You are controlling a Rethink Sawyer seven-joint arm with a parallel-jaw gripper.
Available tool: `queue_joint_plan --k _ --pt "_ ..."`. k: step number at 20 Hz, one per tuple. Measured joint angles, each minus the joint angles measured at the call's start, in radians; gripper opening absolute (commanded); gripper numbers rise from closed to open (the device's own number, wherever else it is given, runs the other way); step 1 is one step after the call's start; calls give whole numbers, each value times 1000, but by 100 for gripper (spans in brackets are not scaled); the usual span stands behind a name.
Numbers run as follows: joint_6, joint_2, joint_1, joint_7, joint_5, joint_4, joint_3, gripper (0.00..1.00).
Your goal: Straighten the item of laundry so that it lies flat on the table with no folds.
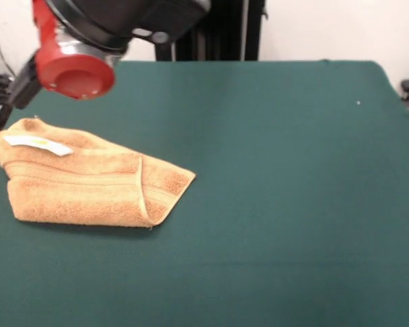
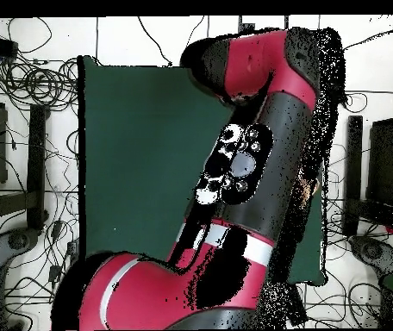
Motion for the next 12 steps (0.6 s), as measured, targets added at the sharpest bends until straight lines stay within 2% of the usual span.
queue_joint_plan --k 6,12 --pt "0 2 23 84 30 4 0 0" --pt "-14 4 58 217 50 36 -1 0"
